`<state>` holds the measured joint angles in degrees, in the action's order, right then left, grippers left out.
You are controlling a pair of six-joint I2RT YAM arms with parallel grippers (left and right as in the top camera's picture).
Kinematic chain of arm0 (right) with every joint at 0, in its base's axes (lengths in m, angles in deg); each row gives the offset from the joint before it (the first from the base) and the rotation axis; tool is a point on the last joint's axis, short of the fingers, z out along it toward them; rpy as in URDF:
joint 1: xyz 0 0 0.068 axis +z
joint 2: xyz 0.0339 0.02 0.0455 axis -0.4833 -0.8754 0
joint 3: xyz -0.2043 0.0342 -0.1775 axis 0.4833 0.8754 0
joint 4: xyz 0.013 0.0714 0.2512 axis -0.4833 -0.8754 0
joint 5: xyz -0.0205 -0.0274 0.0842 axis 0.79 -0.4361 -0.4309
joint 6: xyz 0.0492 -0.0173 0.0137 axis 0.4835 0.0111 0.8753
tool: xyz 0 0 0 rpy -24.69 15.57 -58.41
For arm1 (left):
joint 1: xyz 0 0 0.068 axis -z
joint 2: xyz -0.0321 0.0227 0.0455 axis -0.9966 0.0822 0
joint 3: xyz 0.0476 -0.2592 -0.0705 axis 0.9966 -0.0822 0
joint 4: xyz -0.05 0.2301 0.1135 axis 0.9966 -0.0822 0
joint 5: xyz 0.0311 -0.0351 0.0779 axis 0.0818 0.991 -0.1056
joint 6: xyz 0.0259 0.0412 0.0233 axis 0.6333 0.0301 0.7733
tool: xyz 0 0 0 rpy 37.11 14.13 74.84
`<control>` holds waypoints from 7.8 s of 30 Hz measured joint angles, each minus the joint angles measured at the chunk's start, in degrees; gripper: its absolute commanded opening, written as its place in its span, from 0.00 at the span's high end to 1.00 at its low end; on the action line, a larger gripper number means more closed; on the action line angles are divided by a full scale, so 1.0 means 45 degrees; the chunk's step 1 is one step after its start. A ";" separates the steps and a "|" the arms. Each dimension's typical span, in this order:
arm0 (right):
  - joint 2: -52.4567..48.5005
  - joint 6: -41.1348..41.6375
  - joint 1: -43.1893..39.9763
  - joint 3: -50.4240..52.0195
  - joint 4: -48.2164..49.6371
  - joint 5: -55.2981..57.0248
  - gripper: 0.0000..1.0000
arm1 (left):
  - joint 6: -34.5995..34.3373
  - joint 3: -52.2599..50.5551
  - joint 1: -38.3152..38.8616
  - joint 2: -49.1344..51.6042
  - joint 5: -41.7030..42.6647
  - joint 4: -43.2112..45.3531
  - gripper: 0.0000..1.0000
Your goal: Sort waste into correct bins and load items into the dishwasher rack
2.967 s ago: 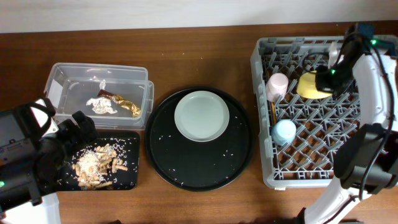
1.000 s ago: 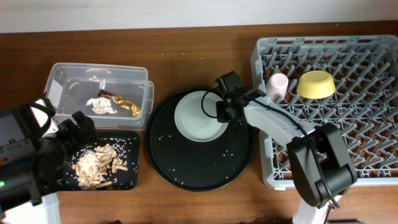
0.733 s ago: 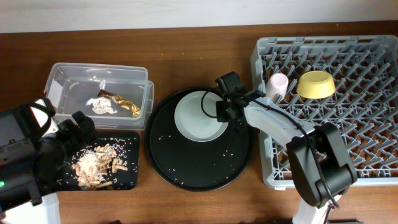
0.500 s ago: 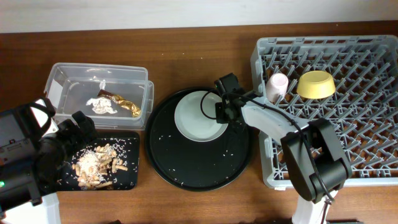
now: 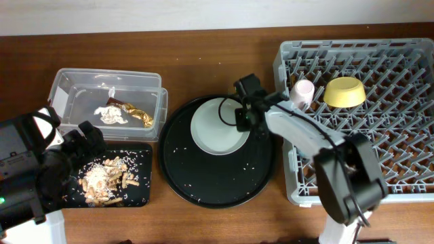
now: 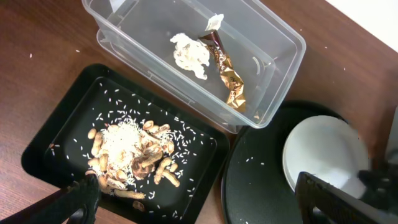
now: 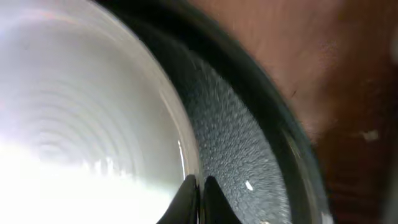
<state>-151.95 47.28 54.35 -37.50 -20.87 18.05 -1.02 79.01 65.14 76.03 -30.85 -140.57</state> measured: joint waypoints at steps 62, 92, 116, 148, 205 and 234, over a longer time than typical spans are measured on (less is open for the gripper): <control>0.3381 -1.0958 -0.7140 -0.3473 -0.6649 0.8505 0.96 | 0.0000 0.0000 0.0005 0.0000 -0.0005 -0.0010 0.01; 0.3381 -1.0948 -0.7150 -0.3473 -0.6620 0.4920 0.59 | 0.0000 0.0000 0.0005 0.0000 -0.0005 -0.0010 0.01; 0.3837 -0.8995 -0.6970 -0.3473 -0.4600 -0.6037 0.02 | 0.0000 0.0000 0.0000 0.0000 0.0000 -0.0010 0.01; 1.2497 -0.8995 -0.6834 -0.3507 -0.4420 -0.6305 0.02 | 0.0000 0.0000 0.0005 0.0000 -0.0005 -0.0015 0.01; 2.4198 -0.4284 -0.4896 1.6888 0.7509 -0.1637 0.02 | 0.0000 0.0000 0.0005 0.0000 -0.0005 -0.0015 0.01; 2.4198 -0.4279 -0.4896 1.6888 0.7509 -0.1637 0.02 | 0.0000 0.0000 0.0146 -0.0126 -0.0029 -0.0015 0.01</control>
<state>-43.06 28.03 32.32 38.50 12.92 10.69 -1.02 79.01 65.80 75.46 -30.98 -140.64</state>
